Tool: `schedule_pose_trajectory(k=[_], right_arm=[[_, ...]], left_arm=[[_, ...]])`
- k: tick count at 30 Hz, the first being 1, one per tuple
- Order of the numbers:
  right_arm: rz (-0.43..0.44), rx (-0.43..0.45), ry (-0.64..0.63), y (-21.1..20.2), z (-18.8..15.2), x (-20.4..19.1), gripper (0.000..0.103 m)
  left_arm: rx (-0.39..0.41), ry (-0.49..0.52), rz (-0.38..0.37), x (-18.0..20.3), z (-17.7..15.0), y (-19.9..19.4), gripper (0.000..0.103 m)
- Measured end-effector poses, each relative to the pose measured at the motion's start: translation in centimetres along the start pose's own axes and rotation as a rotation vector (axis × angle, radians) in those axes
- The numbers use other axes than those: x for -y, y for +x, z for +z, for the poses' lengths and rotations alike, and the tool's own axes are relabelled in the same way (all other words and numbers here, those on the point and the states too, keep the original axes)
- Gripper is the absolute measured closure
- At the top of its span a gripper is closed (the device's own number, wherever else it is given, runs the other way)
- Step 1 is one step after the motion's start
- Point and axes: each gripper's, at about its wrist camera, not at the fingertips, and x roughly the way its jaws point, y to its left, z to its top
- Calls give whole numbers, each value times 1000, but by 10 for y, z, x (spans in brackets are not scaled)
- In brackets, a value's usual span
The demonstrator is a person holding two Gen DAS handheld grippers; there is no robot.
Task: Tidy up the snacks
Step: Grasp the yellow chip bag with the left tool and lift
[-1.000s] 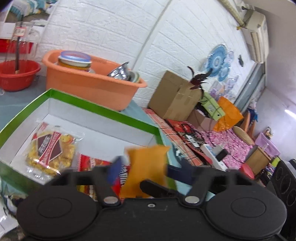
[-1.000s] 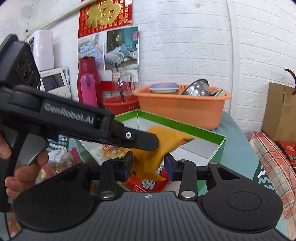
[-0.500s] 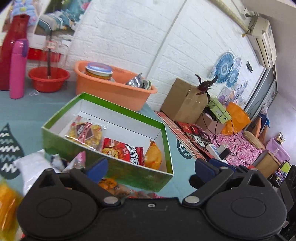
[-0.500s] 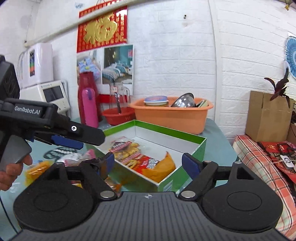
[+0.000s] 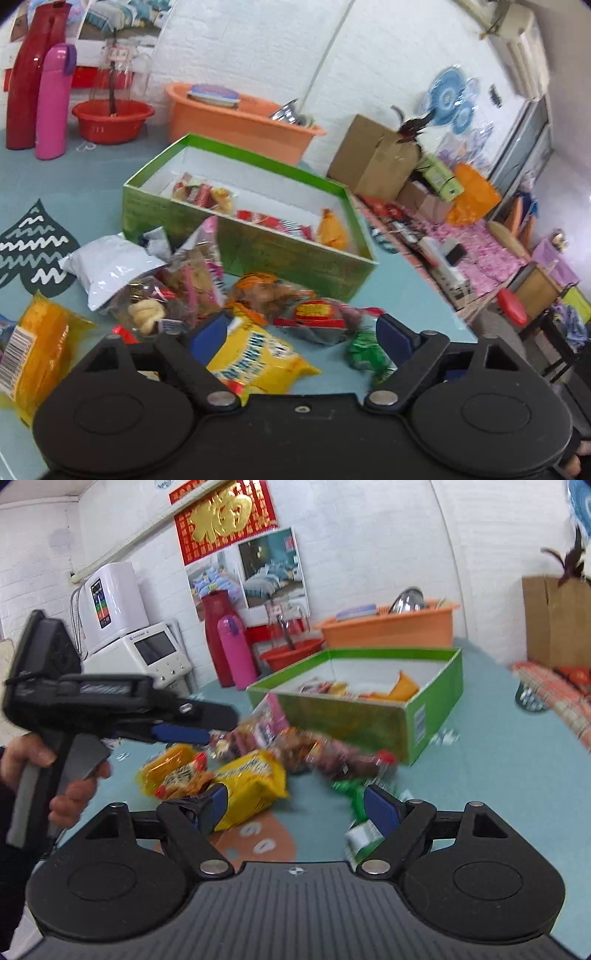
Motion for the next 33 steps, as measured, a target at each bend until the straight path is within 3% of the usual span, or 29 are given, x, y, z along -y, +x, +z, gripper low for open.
schedule_pose_trajectory(k=[3,4,5,6,10,12,14,17,28,30,31,33], right_arm=[[12,-21,24,3,-8,-7,0],[16,-28,30,4,-10,-8,0],[22,-37,32,5,-11,-10,0],[30,-44,36,5,-14,-11,0],[45,-70,48,11,-20,-15,0],[48,-90,57,15,-22,-16,0],[48,-103,62,18,-24,-18,0],[43,-122,77,18,-28,-21,0],[26,-147,89,28,-37,-25,0],[21,-139,77,30,-37,-25,0],[16,-134,63,32,-37,-26,14],[27,-139,52,35,-36,-25,26]], left_arm=[[-64,2,56,-12,-3,17,0],[-96,3,62,-17,-5,22,10],[-127,4,70,-20,-10,26,31],[-130,3,74,-22,-14,27,32],[-151,-63,-3,-22,-23,19,30],[-183,-87,-71,-14,-27,19,24],[-199,-80,-127,-7,-31,18,16],[-194,-63,-129,-2,-36,11,0],[-231,-57,-183,-4,-50,15,0],[-245,-53,-184,-4,-55,20,27],[-234,-64,-190,-4,-57,21,31],[-203,-58,-180,2,-55,15,41]])
